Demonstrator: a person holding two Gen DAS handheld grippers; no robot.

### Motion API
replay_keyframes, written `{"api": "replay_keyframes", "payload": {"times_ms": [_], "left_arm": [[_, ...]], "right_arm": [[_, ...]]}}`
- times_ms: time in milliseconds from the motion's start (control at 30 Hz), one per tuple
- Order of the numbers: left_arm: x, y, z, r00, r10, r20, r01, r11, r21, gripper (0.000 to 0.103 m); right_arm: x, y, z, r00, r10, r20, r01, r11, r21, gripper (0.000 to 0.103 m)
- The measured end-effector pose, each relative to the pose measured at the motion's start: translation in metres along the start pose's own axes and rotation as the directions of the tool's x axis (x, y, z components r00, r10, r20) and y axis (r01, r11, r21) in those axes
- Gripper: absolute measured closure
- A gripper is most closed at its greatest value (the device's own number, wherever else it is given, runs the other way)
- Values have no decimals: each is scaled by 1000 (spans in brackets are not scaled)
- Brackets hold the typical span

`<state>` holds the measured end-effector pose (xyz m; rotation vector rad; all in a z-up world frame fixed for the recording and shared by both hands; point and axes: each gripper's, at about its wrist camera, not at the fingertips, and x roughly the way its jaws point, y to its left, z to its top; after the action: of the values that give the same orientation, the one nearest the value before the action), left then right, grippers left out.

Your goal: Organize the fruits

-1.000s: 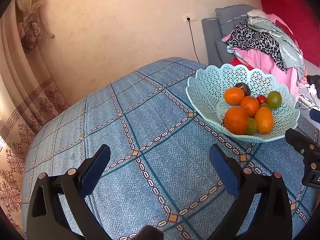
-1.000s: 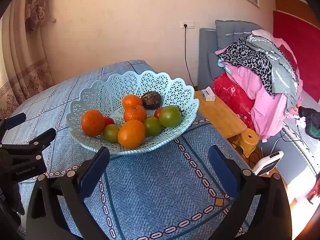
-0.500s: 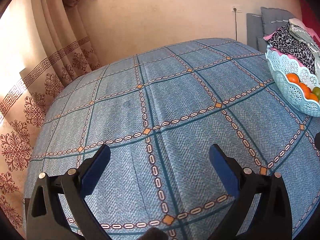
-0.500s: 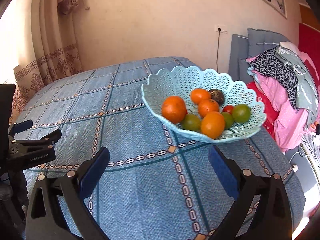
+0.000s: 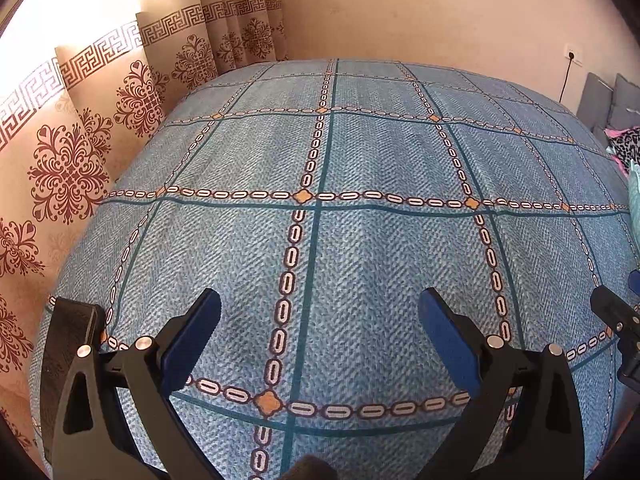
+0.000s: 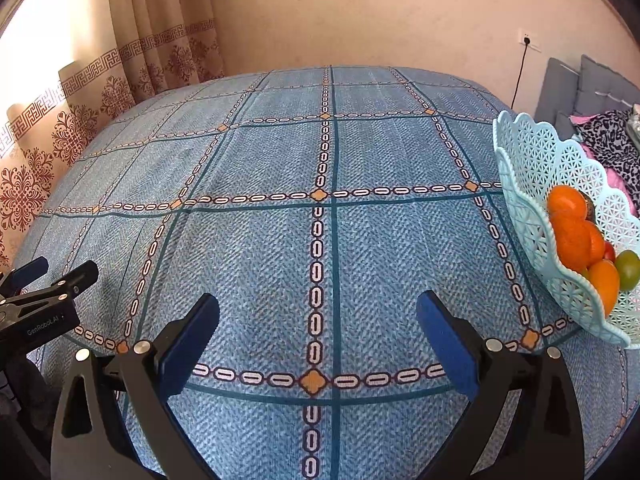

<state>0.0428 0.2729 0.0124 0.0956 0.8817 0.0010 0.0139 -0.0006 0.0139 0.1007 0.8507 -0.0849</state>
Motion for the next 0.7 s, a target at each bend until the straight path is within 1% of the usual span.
{"api": "replay_keyframes", "payload": {"times_ms": [67,133,300,433,700], "left_arm": [[3,1,-2,1000,-7,-19,6,1000,-6,3],[7,-1,-2,999,-7,-36,7,1000,-5,3],[10,0,-2,999,-14,-38,14,1000,-10,3],[11,1,-2,999,-13,-37,12,1000,-9,3],[10,-1,-2,999,-7,-35,6,1000,-8,3]], "right_arm": [[7,4,1,1000,-15,-18,14,1000,-20,5],[19,8,2,997,-47,-67,46,999,-29,5],[20,8,1,997,-54,-60,53,998,-24,5],[19,8,-3,998,-45,-47,44,999,-20,5],[17,9,-4,998,-42,-49,41,999,-19,5]]}}
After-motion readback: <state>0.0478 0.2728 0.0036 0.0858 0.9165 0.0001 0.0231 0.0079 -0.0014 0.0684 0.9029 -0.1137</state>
